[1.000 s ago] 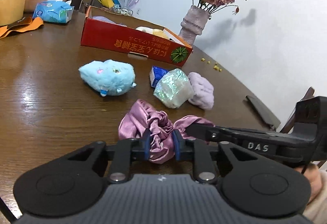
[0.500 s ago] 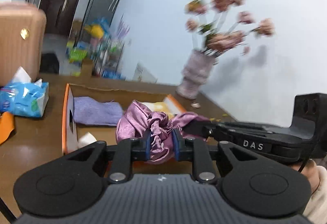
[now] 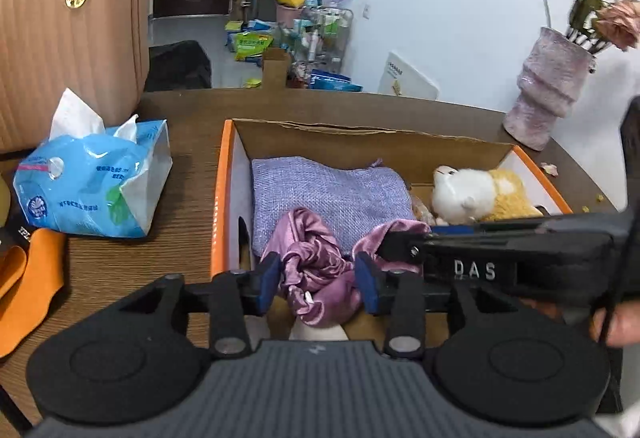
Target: Organize soft objects
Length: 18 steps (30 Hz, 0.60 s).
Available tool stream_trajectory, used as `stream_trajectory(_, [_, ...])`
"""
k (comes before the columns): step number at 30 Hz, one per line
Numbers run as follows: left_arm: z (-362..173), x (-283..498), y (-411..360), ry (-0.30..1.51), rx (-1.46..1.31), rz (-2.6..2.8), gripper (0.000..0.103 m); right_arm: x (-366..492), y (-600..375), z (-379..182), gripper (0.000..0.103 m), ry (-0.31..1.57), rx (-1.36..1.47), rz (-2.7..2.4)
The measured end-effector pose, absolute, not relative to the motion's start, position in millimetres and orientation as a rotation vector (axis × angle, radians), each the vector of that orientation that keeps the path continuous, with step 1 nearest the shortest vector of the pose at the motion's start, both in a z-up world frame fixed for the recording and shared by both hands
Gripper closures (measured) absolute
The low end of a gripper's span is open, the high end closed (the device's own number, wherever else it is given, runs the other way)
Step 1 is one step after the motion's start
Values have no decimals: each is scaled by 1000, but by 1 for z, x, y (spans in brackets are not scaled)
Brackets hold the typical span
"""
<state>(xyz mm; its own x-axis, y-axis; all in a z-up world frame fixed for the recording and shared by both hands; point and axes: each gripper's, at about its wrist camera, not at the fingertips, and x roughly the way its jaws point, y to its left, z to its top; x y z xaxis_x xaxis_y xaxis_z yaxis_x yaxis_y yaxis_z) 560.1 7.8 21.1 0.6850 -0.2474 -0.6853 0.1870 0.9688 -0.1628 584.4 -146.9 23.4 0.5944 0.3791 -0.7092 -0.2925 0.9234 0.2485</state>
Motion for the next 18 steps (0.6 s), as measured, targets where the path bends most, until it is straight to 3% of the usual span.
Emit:
stream_trajectory(1, [25,557,11,772,-74,-255,55,583,-148,25,61,852,110,384])
stream_trajectory(8, [85,502,23,665,-30,-237,49,539,-184,87,58,738,117,364])
stream_trajectory(10, [106,474,31,611,-13,-240,46,513,-202,114,44,672,91,358])
stream_trajectory(12, [124,438,40,549,8,-258,39,480,-224,136,38,612,82,358])
stream_trajectory(18, [158,370,41,448,50,-259,31,406,-260,172,39,543,49,354])
